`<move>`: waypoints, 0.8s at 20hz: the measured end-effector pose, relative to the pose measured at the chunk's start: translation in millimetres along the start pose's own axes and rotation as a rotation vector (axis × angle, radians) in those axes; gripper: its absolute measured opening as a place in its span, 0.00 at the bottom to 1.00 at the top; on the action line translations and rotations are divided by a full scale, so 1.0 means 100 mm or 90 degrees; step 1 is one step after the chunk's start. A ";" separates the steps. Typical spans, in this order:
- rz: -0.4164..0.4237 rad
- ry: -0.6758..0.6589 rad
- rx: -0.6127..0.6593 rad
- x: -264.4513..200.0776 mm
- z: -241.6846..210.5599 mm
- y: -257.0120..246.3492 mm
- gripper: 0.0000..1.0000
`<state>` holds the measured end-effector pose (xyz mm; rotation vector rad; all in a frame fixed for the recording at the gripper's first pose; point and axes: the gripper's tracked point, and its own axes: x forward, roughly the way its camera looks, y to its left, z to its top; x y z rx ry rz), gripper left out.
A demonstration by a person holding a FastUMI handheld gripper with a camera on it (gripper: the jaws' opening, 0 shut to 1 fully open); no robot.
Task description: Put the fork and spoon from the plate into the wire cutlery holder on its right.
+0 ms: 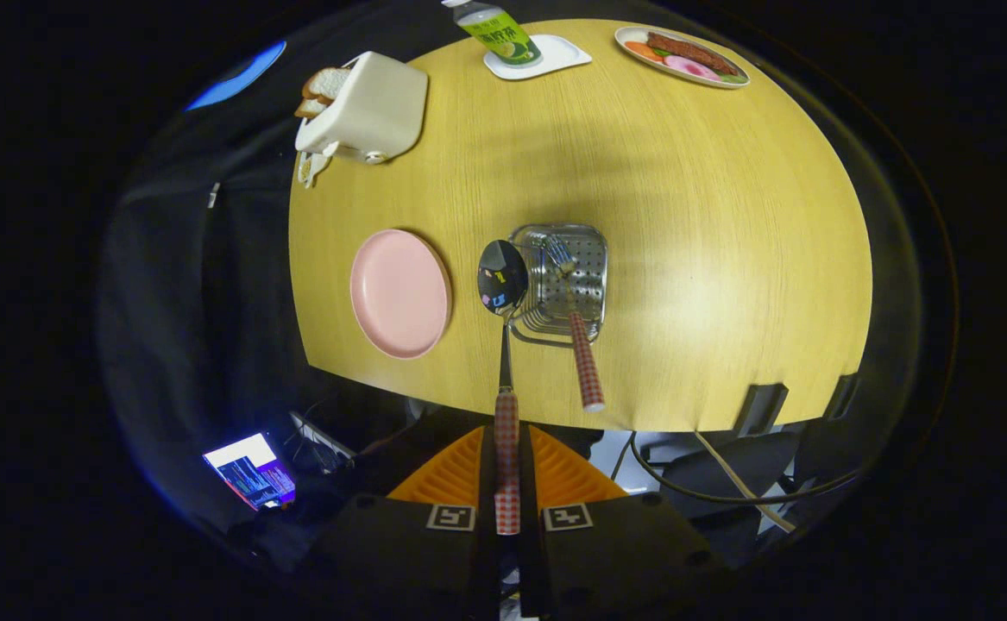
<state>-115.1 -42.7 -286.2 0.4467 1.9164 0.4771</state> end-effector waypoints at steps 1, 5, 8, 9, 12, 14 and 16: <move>-0.014 0.021 0.001 0.03 -0.01 -0.07 0.14; -0.054 0.094 0.025 0.13 0.09 -0.23 0.14; -0.064 0.140 0.038 0.24 0.16 -0.18 0.14; -0.078 0.154 0.038 0.27 0.17 -0.21 0.14; -0.112 0.188 0.038 0.27 0.25 -0.25 0.14; -0.127 0.196 0.034 0.30 0.30 -0.26 0.14; -0.126 0.199 0.038 0.35 0.35 -0.24 0.14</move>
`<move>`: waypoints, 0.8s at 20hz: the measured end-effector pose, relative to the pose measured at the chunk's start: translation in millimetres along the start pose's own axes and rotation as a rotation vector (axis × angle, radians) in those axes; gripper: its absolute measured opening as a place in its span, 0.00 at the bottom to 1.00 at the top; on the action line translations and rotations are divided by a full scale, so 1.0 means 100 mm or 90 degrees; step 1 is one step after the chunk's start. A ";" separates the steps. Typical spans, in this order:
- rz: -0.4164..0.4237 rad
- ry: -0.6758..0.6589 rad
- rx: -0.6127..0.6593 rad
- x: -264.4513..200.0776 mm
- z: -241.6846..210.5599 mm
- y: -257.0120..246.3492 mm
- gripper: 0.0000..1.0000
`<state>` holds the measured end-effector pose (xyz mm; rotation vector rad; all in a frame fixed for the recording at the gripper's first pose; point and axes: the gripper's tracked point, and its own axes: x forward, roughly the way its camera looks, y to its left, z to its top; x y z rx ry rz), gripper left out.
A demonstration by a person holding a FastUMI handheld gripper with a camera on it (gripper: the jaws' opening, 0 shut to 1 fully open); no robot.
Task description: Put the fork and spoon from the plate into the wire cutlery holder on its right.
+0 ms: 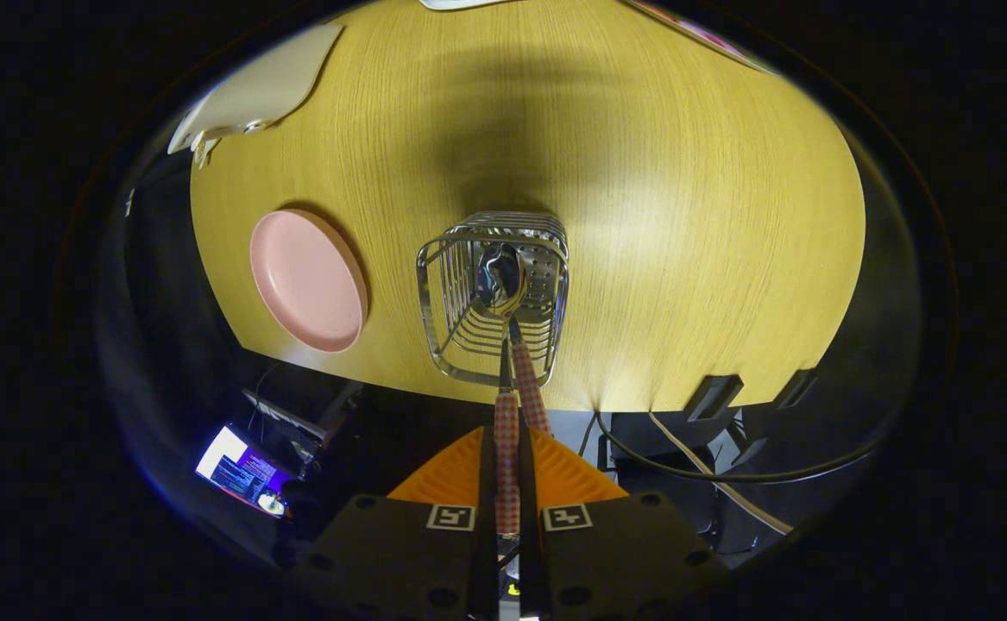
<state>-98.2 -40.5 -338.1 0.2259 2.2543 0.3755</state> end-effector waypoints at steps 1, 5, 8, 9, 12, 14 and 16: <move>0.001 -0.002 0.004 0.01 0.03 0.00 0.14; 0.011 -0.040 0.018 -0.01 0.18 0.02 0.15; 0.026 -0.069 0.022 -0.06 0.21 0.02 0.26; 0.034 -0.081 0.024 -0.06 0.22 0.03 0.30; 0.069 -0.150 0.026 -0.20 0.28 0.09 0.53; 0.097 -0.211 0.031 -0.31 0.32 0.16 0.61; 0.111 -0.300 0.023 -0.45 0.40 0.19 0.80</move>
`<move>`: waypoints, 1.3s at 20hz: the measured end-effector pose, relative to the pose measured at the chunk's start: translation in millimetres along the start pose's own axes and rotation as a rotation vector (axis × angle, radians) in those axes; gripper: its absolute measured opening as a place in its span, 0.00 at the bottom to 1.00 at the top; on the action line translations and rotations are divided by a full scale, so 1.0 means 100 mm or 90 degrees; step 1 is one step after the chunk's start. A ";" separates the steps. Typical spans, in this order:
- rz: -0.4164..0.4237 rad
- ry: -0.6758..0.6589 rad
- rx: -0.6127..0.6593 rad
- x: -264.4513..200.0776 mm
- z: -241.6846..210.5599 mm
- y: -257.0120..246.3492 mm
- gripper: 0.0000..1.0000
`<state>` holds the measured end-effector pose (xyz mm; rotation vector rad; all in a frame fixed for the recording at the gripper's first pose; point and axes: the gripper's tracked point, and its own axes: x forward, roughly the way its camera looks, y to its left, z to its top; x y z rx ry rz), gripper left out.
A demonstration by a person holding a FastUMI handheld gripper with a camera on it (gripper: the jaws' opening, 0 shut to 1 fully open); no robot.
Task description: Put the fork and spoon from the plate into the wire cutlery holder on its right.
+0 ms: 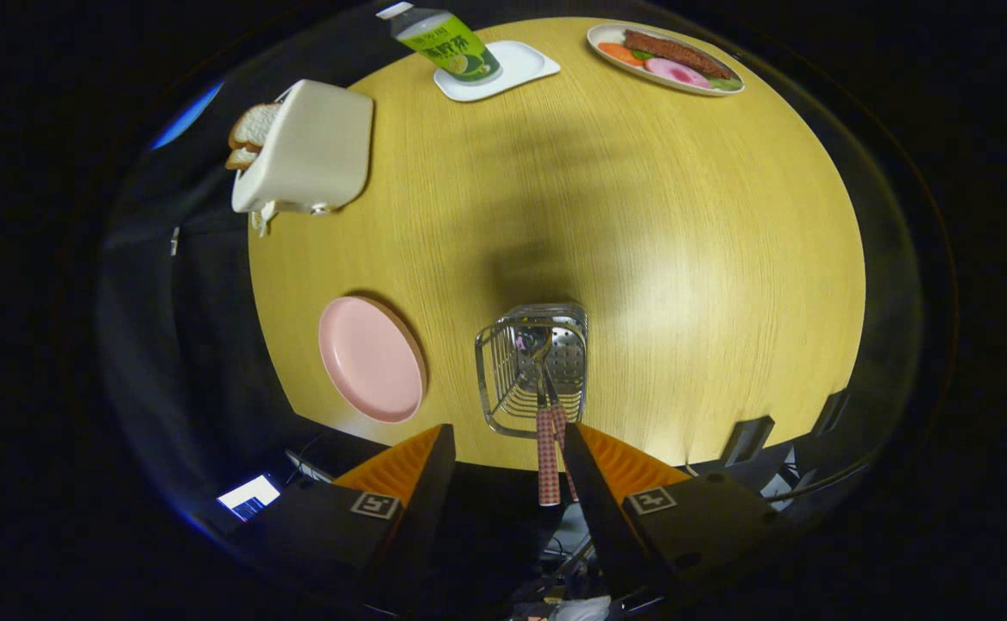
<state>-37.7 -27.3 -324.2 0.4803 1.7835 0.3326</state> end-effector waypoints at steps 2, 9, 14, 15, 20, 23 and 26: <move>0.004 -0.099 -0.024 -0.12 0.15 0.03 0.90; -0.010 -0.369 -0.087 -0.67 0.21 0.23 0.99; -0.011 -0.532 -0.149 -1.18 0.31 0.40 0.99; -0.012 -0.557 -0.157 -1.28 0.31 0.40 0.99; -0.023 -0.674 -0.179 -1.75 0.32 0.39 0.99; -0.046 -0.742 -0.206 -2.02 0.27 0.34 0.99; -0.091 -0.791 -0.246 -2.23 0.18 0.26 0.99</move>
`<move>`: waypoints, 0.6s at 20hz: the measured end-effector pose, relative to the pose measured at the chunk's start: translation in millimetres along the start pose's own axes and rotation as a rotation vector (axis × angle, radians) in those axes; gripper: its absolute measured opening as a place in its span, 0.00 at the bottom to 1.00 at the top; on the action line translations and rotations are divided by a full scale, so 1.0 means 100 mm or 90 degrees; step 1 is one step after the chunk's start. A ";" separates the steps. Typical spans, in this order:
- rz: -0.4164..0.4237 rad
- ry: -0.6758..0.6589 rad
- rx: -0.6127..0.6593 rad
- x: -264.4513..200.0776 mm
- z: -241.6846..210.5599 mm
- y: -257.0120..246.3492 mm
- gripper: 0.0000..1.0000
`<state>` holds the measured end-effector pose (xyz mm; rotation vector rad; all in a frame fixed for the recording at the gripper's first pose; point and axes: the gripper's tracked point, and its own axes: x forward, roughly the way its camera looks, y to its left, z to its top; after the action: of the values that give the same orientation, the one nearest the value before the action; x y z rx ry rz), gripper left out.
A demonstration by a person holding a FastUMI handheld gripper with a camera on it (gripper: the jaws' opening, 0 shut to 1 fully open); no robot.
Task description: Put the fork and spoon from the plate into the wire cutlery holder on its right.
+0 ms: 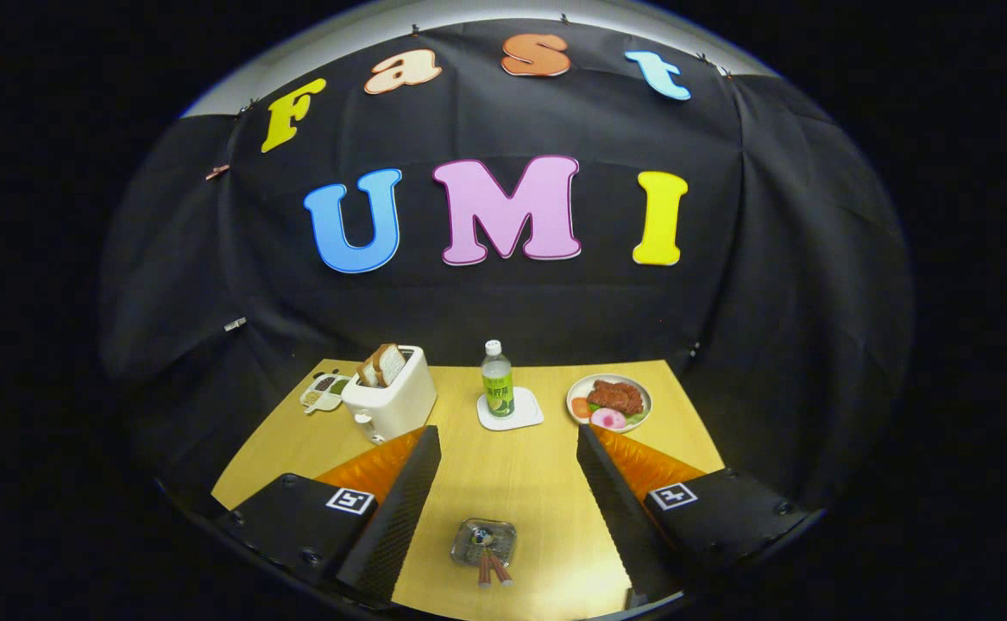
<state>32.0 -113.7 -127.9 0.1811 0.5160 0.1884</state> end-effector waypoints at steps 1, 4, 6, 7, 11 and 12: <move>-0.003 -0.011 -0.010 -0.02 0.03 0.00 0.99; 0.006 -0.048 -0.025 -0.10 0.09 0.05 0.99; 0.005 -0.072 -0.032 -0.14 0.09 0.04 0.99; 0.005 -0.086 -0.030 -0.17 0.12 0.05 0.99; 0.001 -0.135 -0.038 -0.28 0.17 0.07 0.99; 0.001 -0.145 -0.043 -0.30 0.18 0.09 0.99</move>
<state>14.0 -114.2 -96.5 0.1353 0.2826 0.1843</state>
